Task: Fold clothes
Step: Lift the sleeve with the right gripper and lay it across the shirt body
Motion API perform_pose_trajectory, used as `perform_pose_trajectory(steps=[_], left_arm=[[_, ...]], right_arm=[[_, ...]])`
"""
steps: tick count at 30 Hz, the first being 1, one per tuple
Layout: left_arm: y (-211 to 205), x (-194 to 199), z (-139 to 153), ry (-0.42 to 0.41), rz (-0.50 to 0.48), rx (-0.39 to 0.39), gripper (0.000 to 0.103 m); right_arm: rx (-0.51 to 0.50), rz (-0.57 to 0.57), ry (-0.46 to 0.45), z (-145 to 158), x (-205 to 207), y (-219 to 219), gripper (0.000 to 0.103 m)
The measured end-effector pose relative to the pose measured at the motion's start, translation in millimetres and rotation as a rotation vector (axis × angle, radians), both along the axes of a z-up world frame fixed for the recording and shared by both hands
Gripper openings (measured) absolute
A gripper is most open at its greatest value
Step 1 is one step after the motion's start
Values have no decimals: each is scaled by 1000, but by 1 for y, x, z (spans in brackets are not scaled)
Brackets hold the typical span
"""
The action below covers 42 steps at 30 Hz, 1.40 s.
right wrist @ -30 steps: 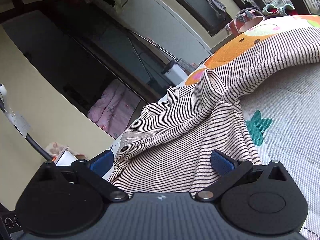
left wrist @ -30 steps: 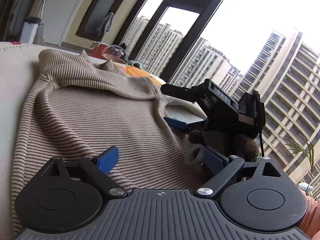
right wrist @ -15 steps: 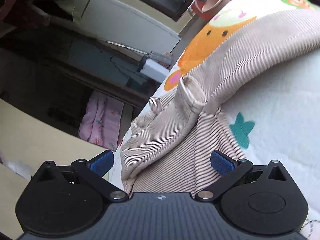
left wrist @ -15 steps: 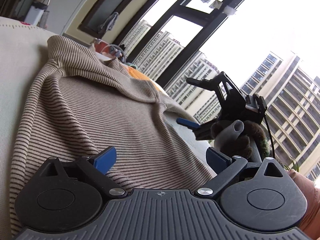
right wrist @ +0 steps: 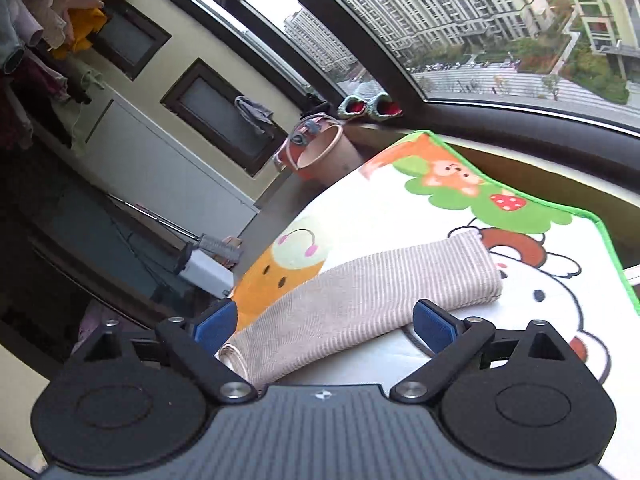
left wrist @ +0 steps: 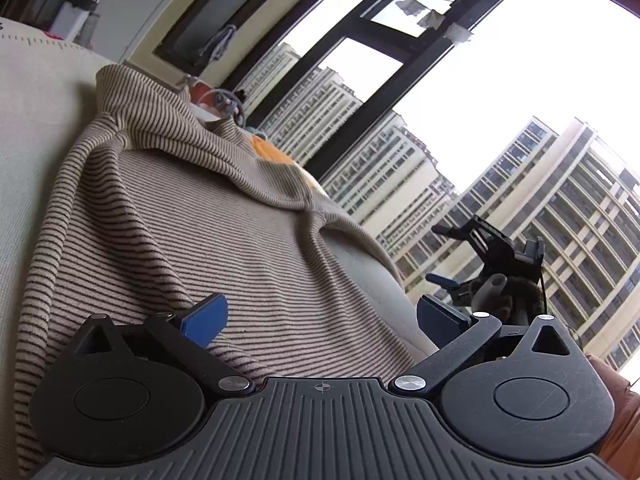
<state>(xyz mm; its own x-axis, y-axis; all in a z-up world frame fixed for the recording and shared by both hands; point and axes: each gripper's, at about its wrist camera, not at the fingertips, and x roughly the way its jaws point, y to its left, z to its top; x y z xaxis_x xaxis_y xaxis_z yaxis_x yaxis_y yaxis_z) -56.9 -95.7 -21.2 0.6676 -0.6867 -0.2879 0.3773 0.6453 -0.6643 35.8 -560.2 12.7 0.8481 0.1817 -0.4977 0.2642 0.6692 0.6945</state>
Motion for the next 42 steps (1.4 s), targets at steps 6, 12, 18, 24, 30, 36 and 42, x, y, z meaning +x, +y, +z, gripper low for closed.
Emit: perform_pose_trajectory(steps=[6, 12, 18, 24, 30, 36, 42], left_arm=[[-1, 1, 0, 3, -5, -4, 103], [-2, 3, -1, 6, -6, -6, 103], [-2, 3, -1, 7, -6, -5, 103], [-1, 3, -2, 7, -7, -14, 103], [1, 2, -3, 2, -3, -25, 103], [-2, 0, -2, 1, 7, -9, 103], [-3, -2, -1, -2, 9, 4, 103]], right_arm=[[123, -78, 90, -49, 3, -25, 87], [278, -186, 80, -86, 35, -45, 86], [157, -134, 39, -58, 62, -32, 17], [-108, -22, -81, 21, 71, 7, 11], [-296, 118, -212, 103, 77, 67, 10], [-443, 327, -289, 153, 85, 172, 11], [-498, 548, -252, 154, 94, 276, 11]])
